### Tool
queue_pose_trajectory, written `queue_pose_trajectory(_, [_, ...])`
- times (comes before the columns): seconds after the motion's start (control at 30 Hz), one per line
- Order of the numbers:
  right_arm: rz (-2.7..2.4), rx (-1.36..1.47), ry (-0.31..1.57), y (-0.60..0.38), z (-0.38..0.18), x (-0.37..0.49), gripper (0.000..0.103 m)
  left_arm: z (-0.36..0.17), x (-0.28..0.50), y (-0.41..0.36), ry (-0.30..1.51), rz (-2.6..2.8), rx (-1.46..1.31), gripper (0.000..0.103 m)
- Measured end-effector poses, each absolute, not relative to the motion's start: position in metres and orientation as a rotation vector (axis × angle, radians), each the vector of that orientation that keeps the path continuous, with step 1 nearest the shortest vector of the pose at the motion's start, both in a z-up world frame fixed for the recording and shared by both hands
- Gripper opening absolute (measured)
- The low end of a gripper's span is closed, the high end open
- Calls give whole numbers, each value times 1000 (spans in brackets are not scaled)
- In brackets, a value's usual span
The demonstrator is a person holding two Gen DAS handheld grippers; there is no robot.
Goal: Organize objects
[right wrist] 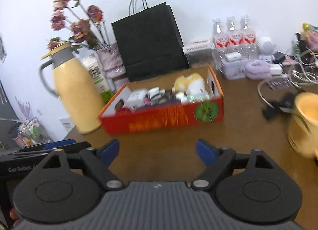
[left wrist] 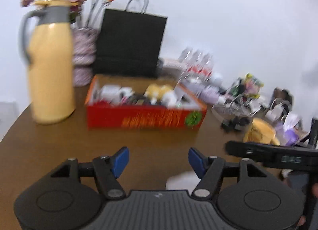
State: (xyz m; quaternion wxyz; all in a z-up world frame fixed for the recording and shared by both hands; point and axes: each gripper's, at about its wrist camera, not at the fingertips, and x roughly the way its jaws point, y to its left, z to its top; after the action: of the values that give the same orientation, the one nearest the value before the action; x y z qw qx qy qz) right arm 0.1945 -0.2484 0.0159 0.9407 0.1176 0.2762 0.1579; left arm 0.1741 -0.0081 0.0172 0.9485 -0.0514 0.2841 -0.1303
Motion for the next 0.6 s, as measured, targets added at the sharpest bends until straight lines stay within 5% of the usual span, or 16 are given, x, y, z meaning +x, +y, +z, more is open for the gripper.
queue_pose_trajectory(0.27, [273, 73, 596, -263, -19, 94, 95, -14, 106, -20, 648, -165, -81, 65])
queue_pose_trajectory(0.6, [291, 55, 598, -266, -39, 107, 90, -37, 130, -48, 659, -168, -44, 65])
